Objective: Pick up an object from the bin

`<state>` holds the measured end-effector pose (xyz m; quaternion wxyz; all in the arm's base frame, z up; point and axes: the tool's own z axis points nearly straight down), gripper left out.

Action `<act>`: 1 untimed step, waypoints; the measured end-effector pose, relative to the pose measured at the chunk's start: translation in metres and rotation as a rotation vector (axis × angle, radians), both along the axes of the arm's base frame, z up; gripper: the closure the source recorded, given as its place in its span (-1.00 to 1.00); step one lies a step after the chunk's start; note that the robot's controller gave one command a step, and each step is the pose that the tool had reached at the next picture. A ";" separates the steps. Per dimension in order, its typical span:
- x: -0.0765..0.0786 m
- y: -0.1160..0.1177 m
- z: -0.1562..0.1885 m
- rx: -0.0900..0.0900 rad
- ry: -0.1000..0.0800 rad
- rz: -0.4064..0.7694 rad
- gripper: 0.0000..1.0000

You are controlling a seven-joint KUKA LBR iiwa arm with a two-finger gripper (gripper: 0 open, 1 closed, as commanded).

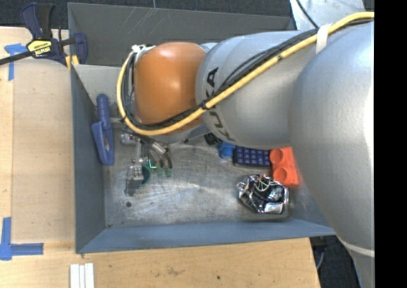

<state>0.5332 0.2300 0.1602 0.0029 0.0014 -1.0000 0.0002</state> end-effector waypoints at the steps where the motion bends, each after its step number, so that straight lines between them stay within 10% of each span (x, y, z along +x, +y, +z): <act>1: 0.002 -0.001 0.004 0.002 -0.008 -0.003 -1.00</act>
Offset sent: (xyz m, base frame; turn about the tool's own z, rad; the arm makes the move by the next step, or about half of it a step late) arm 0.0267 -0.0419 -0.0902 -0.5168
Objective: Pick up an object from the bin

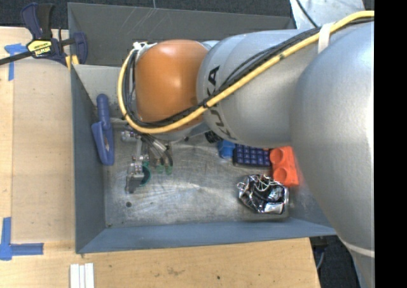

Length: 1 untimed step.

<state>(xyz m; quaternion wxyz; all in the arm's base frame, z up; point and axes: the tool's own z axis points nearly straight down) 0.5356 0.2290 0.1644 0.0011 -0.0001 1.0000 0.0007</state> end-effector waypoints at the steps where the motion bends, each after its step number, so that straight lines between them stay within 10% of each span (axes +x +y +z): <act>1: 0.015 -0.020 -0.047 0.001 -0.008 0.291 -1.00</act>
Offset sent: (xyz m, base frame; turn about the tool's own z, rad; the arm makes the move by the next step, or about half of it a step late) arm 0.0027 -0.0390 -0.0285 -0.4606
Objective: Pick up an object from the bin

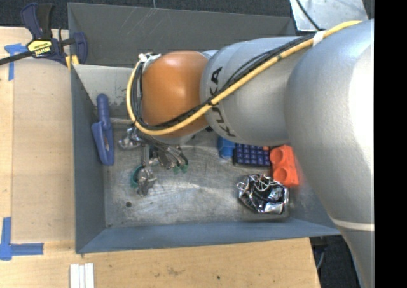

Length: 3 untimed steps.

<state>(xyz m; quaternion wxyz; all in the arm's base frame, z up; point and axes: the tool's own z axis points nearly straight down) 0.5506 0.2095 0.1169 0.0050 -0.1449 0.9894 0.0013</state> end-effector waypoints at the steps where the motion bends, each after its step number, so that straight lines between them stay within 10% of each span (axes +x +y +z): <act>1: -0.004 -0.012 -0.026 -0.005 0.010 0.166 -1.00; 3: 0.019 0.008 -0.042 -0.004 -0.001 0.400 -1.00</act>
Offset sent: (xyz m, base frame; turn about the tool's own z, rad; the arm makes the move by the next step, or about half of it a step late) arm -0.0028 -0.0066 -0.0140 -0.2593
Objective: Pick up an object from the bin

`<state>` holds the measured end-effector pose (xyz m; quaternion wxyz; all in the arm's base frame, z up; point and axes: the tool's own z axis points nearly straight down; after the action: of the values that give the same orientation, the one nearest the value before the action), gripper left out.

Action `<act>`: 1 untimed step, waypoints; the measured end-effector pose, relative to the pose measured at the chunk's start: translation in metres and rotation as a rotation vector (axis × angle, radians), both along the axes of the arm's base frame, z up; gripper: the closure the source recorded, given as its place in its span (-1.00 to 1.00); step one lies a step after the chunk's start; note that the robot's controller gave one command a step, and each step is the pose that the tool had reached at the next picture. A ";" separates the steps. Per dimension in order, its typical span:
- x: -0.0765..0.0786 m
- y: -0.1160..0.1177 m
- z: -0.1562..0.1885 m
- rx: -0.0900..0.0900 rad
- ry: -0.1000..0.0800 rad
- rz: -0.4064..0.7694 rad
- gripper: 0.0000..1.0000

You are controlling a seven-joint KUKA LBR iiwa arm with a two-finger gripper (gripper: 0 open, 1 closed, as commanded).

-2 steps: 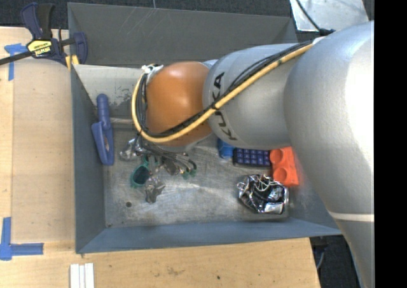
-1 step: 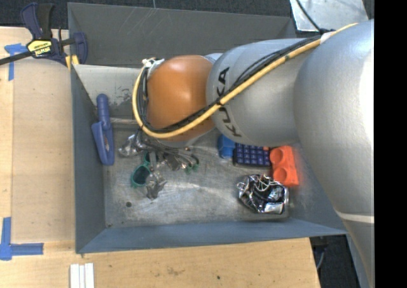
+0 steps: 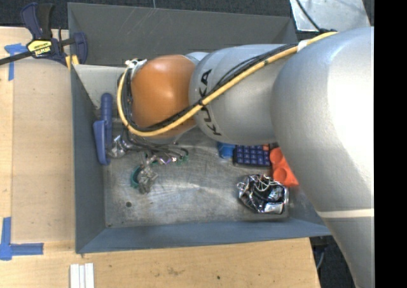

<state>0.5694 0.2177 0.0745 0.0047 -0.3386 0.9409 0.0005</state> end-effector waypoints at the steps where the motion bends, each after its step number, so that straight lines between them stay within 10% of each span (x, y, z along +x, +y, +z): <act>1: -0.001 -0.006 0.002 0.005 -0.010 0.140 1.00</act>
Offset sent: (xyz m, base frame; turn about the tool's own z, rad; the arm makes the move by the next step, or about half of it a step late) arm 0.0000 0.0000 0.0000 0.0000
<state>0.5684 0.2115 0.0762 0.0100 -0.4034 0.9150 0.0016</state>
